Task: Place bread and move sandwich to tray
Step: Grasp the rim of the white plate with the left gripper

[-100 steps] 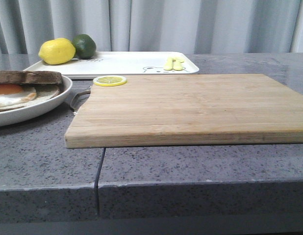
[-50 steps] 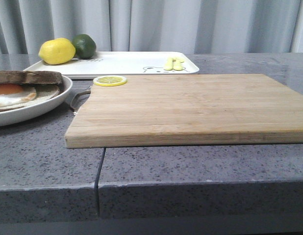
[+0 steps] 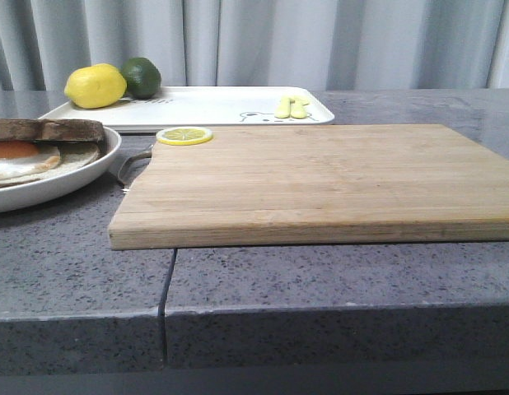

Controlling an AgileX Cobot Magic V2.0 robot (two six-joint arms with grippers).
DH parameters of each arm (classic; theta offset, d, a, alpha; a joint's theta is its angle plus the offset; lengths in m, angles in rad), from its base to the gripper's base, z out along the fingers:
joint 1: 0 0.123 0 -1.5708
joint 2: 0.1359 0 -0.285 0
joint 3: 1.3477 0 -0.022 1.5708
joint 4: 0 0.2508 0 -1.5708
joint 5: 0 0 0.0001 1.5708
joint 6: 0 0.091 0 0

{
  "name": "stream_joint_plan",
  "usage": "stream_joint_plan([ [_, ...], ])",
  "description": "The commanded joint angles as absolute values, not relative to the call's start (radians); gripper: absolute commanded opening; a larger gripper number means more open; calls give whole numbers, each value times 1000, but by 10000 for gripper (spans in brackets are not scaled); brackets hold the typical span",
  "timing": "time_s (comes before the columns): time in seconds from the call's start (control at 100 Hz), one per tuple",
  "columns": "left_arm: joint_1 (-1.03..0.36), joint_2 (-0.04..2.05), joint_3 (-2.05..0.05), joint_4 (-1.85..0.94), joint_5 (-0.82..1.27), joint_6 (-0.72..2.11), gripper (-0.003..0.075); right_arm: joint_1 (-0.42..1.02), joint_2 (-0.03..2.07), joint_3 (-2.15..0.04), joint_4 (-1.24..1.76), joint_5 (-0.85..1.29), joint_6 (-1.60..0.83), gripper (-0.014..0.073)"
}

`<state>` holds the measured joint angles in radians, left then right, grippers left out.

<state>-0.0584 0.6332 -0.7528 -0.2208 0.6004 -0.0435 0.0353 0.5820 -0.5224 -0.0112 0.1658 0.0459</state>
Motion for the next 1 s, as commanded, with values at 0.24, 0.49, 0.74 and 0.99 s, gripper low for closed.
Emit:
stream_joint_plan([
  [0.24,65,806,-786,-183,512,-153,356,29,581,-548,-21,91,47,405],
  [0.49,122,989,-786,-217,512,-153,356,29,581,-548,-21,92,47,405],
  [0.74,122,1106,-786,-255,494,-151,356,29,581,-548,-21,92,47,405],
  [0.99,122,1168,-786,-298,473,-150,356,29,581,-548,-21,92,47,405],
])
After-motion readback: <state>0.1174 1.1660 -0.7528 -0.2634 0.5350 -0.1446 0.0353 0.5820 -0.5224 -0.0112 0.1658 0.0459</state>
